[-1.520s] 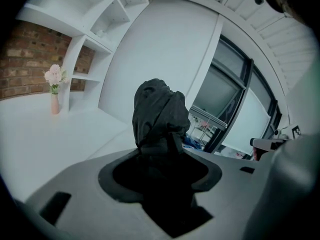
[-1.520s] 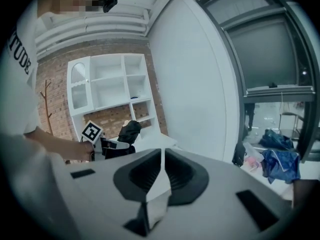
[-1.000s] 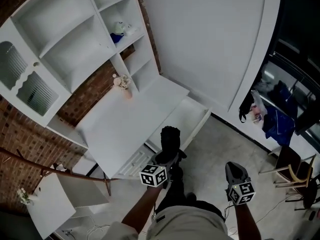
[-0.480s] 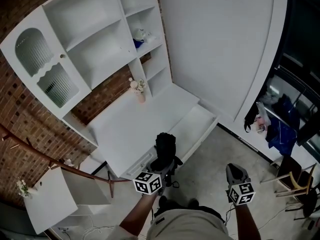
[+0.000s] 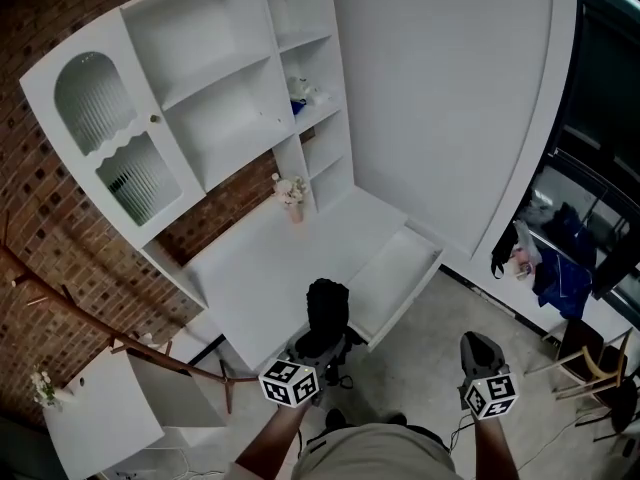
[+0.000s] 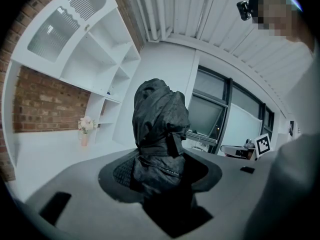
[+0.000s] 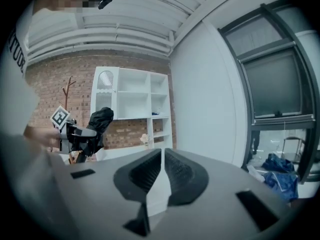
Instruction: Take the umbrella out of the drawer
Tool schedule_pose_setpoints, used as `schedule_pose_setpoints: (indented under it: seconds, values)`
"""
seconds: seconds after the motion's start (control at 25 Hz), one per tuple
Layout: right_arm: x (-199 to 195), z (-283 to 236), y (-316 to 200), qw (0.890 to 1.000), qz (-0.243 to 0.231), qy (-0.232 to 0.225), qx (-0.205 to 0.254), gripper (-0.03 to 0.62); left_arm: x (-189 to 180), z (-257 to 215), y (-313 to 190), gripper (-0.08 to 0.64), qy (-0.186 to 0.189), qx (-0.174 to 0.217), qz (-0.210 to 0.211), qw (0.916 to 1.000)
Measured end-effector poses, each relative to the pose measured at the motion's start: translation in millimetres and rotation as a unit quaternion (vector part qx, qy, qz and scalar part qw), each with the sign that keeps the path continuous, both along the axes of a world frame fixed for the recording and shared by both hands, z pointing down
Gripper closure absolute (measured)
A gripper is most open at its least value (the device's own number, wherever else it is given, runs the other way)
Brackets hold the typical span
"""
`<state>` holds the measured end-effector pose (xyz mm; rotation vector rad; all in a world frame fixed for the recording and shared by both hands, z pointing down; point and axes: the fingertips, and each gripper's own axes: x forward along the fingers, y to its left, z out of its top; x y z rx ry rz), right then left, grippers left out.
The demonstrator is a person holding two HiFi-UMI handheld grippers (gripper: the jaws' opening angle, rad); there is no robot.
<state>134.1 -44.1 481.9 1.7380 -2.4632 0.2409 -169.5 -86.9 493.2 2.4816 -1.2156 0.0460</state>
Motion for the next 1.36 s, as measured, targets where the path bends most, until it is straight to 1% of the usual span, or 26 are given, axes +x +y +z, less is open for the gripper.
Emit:
schedule_pose_setpoints:
  seconds: [0.2, 0.36, 0.48, 1.36]
  values:
    - [-9, -11, 3, 1.0, 0.003, 0.007, 0.015, 0.555, -25, -12, 2, 0.321, 0.003, 0.017, -0.011, 0.9998]
    - [-18, -22, 4, 0.999, 0.0, 0.009, 0.032, 0.557, -37, -19, 3, 0.321, 0.003, 0.028, -0.015, 0.9995]
    - [-22, -27, 2, 0.999, 0.002, 0.007, 0.038, 0.557, -43, -21, 4, 0.321, 0.006, 0.029, -0.017, 0.9994]
    - [-23, -32, -11, 0.999, -0.003, 0.006, 0.045, 0.557, -41, -29, -8, 0.321, 0.017, 0.036, -0.021, 0.999]
